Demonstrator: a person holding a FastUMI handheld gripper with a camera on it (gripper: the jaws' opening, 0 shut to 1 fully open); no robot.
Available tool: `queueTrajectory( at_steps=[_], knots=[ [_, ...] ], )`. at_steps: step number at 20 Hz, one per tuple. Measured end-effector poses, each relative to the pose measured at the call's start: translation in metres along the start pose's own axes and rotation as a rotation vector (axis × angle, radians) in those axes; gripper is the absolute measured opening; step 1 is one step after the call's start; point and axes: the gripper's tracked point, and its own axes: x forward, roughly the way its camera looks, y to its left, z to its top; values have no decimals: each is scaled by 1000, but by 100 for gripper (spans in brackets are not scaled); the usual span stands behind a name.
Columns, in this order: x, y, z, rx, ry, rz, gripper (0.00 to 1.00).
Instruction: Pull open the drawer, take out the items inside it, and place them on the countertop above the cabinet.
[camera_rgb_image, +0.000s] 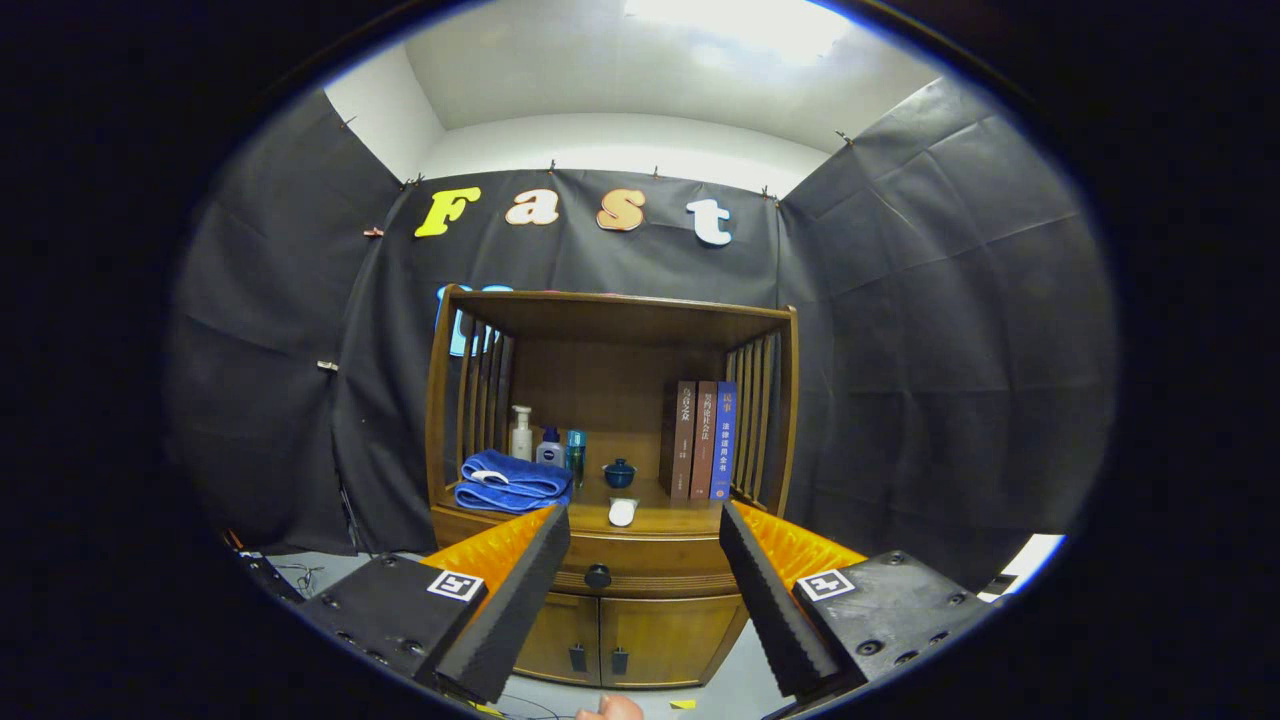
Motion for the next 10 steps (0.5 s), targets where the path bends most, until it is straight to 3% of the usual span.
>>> queueTrajectory(
  at_steps=[10],
  knots=[
    [1,7,-5,-41,12,11,98]
  ],
)
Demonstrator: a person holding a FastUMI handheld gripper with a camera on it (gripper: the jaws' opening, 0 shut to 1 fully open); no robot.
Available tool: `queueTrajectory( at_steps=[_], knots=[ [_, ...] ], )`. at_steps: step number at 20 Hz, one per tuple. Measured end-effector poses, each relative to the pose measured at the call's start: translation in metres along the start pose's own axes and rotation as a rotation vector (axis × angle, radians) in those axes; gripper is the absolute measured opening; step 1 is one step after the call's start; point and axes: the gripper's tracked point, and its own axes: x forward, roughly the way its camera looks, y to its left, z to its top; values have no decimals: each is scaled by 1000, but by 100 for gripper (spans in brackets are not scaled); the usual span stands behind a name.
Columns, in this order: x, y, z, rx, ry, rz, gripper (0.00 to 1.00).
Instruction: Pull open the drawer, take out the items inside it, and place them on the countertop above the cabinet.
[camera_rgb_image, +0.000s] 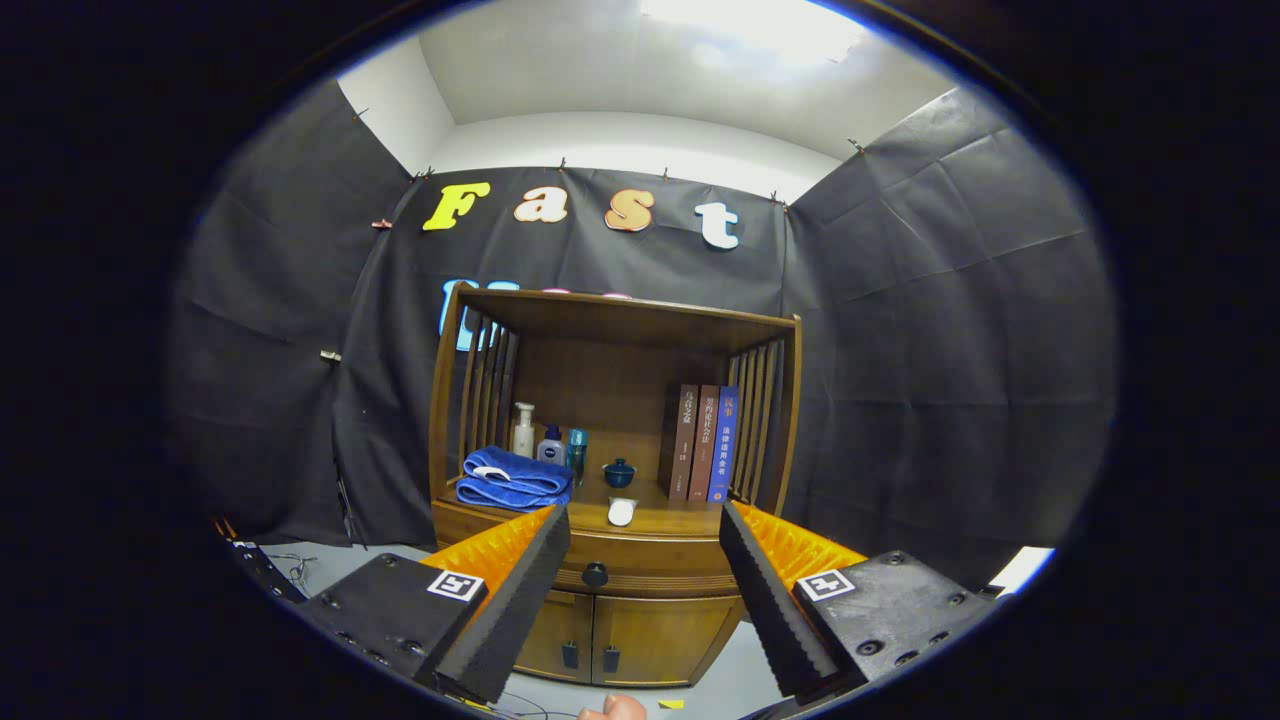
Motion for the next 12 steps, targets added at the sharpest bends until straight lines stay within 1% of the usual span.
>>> queueTrajectory(
  at_steps=[12],
  knots=[
    [-1,14,-2,-27,4,18,98]
  ],
)
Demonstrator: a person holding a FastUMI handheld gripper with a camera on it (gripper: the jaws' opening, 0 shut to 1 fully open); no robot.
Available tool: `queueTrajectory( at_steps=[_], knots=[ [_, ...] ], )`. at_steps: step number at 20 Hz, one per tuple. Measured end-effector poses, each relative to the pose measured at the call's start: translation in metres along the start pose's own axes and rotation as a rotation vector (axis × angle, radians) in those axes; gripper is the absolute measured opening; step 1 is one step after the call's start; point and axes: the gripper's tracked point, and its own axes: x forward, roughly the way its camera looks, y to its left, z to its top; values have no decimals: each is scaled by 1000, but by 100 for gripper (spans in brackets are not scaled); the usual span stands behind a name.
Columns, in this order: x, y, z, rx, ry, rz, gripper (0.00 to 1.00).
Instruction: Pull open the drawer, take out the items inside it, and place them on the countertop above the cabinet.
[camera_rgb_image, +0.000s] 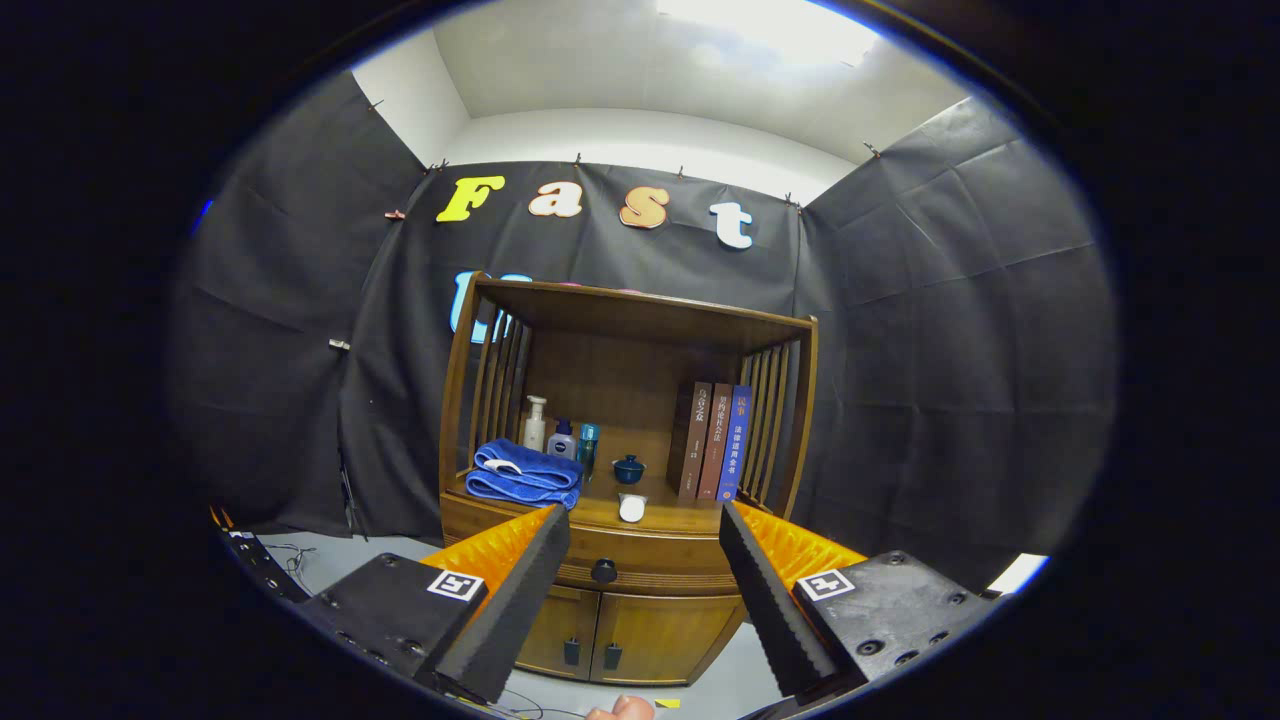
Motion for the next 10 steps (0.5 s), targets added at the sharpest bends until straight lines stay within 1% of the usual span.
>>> queueTrajectory(
  at_steps=[10],
  knots=[
    [0,1,-1,6,10,1,98]
  ],
)
